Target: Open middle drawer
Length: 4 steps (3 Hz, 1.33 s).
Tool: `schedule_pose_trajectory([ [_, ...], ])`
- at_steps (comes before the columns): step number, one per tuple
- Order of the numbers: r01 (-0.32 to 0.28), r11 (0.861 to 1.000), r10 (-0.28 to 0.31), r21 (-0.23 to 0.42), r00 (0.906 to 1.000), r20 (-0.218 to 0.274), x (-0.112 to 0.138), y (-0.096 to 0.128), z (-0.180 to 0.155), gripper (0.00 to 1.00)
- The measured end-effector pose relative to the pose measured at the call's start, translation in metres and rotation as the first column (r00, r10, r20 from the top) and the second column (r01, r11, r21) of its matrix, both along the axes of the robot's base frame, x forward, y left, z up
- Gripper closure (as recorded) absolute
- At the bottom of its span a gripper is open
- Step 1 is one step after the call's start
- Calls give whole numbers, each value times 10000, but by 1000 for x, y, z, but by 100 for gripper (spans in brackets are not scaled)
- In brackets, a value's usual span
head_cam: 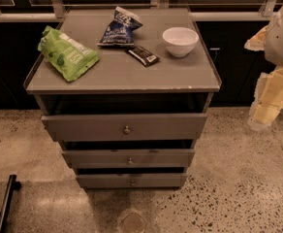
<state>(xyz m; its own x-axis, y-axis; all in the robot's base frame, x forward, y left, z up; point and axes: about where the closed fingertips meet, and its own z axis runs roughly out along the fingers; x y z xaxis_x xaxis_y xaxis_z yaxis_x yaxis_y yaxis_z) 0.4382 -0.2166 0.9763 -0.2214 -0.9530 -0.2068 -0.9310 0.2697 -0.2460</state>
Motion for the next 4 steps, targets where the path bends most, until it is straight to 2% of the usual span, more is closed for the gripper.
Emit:
schedule_pose_trajectory([
  [2,6,9997,-10,229,9999,168,-2,0,-6,0],
  [3,-287,9926,258,1183,9993,258,-16,6,-45,0],
  [4,146,9531,-123,3024,9999,-95,-38,25,-113,0],
])
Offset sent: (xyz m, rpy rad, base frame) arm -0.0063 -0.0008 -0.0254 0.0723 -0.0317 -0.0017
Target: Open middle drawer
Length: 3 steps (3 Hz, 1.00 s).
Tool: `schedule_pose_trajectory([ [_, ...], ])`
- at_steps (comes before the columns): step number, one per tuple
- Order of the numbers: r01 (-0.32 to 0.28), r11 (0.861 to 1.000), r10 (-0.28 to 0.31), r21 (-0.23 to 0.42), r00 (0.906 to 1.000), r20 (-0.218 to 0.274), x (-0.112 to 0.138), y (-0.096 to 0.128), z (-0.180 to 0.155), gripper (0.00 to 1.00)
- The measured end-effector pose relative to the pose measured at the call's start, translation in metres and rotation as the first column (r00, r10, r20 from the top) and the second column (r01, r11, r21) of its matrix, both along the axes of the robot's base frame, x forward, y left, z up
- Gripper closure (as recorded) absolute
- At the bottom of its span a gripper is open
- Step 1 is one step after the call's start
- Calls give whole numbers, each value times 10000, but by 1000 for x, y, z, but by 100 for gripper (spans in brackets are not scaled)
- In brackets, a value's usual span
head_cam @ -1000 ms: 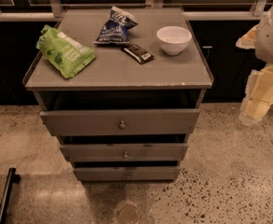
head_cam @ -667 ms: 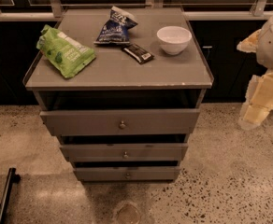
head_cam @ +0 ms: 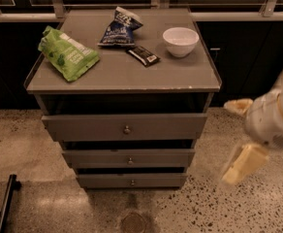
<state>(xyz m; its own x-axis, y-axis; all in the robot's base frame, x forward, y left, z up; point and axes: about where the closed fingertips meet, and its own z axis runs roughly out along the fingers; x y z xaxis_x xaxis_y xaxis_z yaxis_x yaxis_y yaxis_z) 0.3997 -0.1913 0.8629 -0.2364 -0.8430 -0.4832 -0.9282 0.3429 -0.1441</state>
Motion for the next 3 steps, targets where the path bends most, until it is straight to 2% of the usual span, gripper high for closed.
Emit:
schedule_pose_trajectory([
  [1,693,9758,-465,2072,9925,-1128,-15,36,-98,0],
  [2,1394,9395,-541,3128,9624,-2663,-34,74,-212,0],
  [3,1925,9092,-657,3691,9419,-3293,-24,110,-291,0],
])
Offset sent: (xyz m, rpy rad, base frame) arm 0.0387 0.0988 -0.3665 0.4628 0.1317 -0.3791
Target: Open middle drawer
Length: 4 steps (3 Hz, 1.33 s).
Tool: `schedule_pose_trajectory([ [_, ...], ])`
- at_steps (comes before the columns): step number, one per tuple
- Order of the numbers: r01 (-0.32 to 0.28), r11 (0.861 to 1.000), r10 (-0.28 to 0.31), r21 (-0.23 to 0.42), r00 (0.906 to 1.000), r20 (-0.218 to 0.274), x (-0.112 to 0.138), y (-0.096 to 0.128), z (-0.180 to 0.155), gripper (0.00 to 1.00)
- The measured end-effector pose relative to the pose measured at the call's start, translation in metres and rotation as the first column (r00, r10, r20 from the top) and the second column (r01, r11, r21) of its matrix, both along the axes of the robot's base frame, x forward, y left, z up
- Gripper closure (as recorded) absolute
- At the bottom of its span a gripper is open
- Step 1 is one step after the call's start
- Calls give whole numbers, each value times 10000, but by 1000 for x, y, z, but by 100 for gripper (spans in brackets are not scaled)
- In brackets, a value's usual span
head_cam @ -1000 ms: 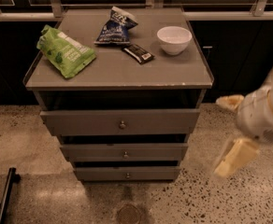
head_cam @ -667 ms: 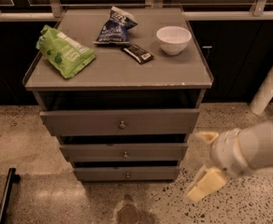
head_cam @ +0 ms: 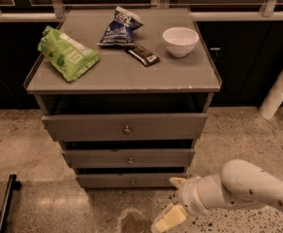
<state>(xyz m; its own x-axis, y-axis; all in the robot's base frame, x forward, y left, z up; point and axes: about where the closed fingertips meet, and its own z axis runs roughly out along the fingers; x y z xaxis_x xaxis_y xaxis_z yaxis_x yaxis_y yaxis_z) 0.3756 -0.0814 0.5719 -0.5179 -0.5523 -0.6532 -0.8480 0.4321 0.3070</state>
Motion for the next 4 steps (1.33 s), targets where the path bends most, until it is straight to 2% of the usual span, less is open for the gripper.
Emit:
schedule_pose_trajectory([
  [1,647,9978,-649,167,9978,138,16,1,-23,16],
  [3,647,9978,-650,161,9978,147,16,1,-23,63],
  [4,1067,9941,-1074,188,9935,373,25,-4,-29,86],
])
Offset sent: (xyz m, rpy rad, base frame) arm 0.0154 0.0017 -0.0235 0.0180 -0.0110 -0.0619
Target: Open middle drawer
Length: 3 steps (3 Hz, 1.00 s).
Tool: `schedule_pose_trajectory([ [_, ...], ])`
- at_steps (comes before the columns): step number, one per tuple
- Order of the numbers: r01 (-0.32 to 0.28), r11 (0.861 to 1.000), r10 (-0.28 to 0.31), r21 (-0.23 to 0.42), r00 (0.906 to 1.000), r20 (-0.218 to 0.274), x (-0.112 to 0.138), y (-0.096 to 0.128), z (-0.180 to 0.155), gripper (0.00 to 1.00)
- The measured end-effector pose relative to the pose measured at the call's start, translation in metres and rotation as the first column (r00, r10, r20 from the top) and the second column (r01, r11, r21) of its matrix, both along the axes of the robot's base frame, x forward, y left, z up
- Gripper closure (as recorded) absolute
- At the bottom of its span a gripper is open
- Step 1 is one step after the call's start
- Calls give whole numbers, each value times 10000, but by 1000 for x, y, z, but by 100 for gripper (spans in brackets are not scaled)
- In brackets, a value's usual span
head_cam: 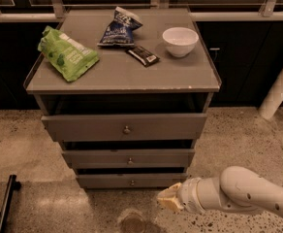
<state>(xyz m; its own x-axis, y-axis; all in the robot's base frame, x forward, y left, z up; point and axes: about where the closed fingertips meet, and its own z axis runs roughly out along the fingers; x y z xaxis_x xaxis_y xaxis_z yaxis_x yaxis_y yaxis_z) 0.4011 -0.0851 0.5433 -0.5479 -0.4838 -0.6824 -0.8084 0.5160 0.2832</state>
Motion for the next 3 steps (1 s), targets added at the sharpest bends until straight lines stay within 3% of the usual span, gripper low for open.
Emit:
schedule_pose_trajectory([
  [1,399,9991,-405,106,9969,667,37,-11,-13,100],
  [3,698,9969,-744,357,9859,1500,129,-10,-37,100],
])
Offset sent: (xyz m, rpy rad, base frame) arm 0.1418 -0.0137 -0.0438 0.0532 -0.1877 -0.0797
